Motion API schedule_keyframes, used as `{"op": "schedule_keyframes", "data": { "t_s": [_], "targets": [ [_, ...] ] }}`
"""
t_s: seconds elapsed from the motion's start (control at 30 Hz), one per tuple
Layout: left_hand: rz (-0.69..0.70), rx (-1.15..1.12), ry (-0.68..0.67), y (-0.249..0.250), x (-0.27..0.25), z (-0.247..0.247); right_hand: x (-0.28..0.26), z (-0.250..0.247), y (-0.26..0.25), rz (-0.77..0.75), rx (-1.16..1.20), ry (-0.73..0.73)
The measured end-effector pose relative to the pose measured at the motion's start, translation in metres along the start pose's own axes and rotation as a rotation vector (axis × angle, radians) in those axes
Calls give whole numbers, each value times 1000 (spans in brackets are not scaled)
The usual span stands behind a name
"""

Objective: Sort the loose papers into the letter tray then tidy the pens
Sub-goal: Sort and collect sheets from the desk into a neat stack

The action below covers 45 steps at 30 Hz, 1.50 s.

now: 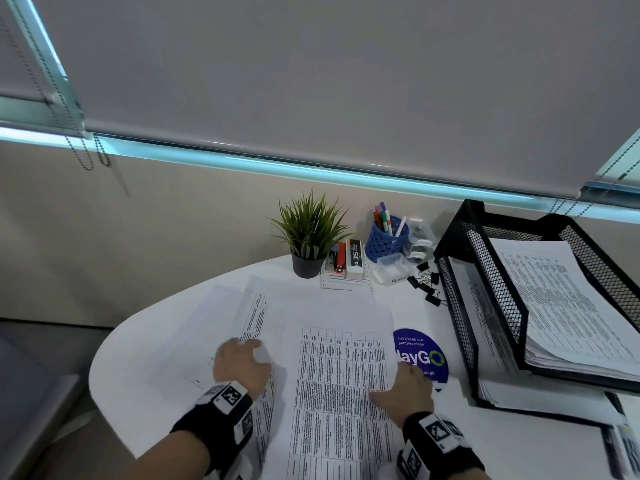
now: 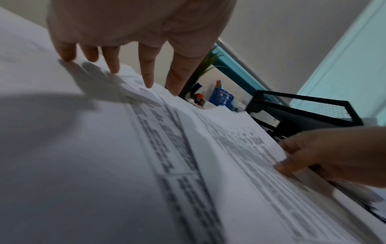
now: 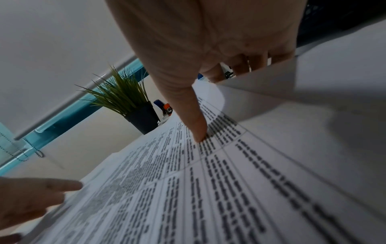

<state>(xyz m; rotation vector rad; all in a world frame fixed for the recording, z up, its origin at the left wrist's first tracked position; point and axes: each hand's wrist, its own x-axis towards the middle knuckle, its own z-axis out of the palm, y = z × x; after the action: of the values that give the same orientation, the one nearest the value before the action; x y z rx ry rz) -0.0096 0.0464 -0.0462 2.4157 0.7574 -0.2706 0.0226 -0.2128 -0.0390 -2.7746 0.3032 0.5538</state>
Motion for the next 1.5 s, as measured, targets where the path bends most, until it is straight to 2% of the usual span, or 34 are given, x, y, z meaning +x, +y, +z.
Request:
{"op": "schedule_keyframes", "data": {
  "t_s": [0.07, 0.13, 0.33, 0.47, 0.6, 0.77, 0.93, 1.1, 1.27, 1.43, 1.5],
  "targets": [
    [-89, 76, 22, -12, 5, -9, 1, -4, 4, -21, 2, -14],
    [-168, 52, 37, -21, 9, -17, 2, -8, 6, -21, 10, -25],
    [-251, -211, -64, -33, 18, -27, -2, -9, 3, -3, 63, -49],
    [-210, -300, -85, -35, 18, -21, -5, -5, 1, 7, 61, -78],
    [-190, -385, -107, -32, 14, -18, -10, -5, -1, 50, -67, -54],
    [-113, -525, -75, -29, 9, -15, -14, -8, 7, -30, -51, -44],
    [-89, -725, -126, -20, 6, -13, -16, -4, 10, -47, 162, -53],
    [-83, -710, -228, -14, 9, -9, -8, -8, 15, -80, 233, -163],
    [-4, -753, -304, -11, 11, -11, 5, -16, 12, -157, 256, -107],
    [36, -927, -368, -7, 5, -20, 6, -21, 3, -154, 649, -221],
    [72, -970, -419, -8, 5, -24, 8, -25, 3, -155, 720, -186]
  ]
}}
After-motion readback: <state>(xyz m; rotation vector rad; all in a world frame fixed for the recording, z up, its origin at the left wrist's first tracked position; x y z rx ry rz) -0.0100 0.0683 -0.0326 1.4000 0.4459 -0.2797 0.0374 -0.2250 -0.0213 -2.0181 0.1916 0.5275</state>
